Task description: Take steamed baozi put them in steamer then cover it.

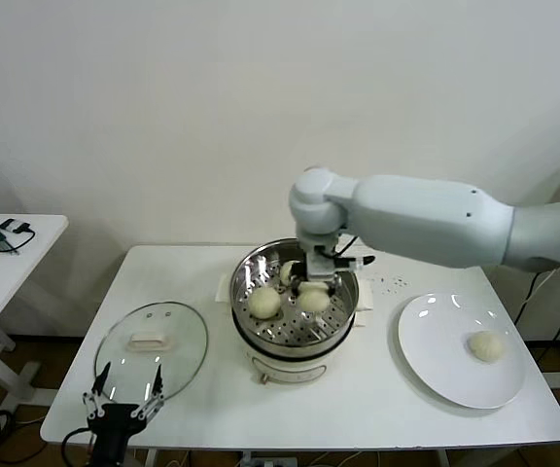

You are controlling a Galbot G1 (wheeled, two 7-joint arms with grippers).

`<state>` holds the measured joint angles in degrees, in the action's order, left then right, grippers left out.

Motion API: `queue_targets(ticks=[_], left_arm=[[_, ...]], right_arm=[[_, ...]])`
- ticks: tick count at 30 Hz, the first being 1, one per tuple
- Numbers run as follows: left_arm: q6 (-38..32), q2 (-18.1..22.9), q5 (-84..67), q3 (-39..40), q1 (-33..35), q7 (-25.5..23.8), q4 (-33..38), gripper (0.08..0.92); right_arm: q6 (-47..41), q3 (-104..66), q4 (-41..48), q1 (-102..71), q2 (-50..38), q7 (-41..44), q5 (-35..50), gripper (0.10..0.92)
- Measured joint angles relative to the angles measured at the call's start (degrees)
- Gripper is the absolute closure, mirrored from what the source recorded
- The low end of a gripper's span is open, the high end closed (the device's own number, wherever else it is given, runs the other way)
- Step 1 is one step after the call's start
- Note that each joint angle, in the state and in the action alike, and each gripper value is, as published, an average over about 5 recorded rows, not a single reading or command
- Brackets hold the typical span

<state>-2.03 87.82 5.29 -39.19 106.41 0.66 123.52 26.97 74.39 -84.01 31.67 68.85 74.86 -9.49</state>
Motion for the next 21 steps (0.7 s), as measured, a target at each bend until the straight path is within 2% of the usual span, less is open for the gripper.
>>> queue_targets(ticks=[4, 12, 21], left_arm=[[0.00, -0.02, -0.06, -0.08, -0.01, 0.08, 0.04, 0.177], [0.10, 0.07, 0.20, 0.25, -0.33, 0.11, 0.10, 0.177], [0.18, 0.07, 0.42, 0.38, -0.53, 0.12, 0.03, 0.177]], right_arm=[[-0.34, 0.60, 0.12, -1.24, 1.42, -0.45, -0.37, 0.348], [-0.92, 0.80, -0.08, -2.14, 2.54, -1.13, -1.26, 0.211], [-1.14, -0.91, -0.75, -0.73, 0.70, -1.09, -0.46, 0.202]])
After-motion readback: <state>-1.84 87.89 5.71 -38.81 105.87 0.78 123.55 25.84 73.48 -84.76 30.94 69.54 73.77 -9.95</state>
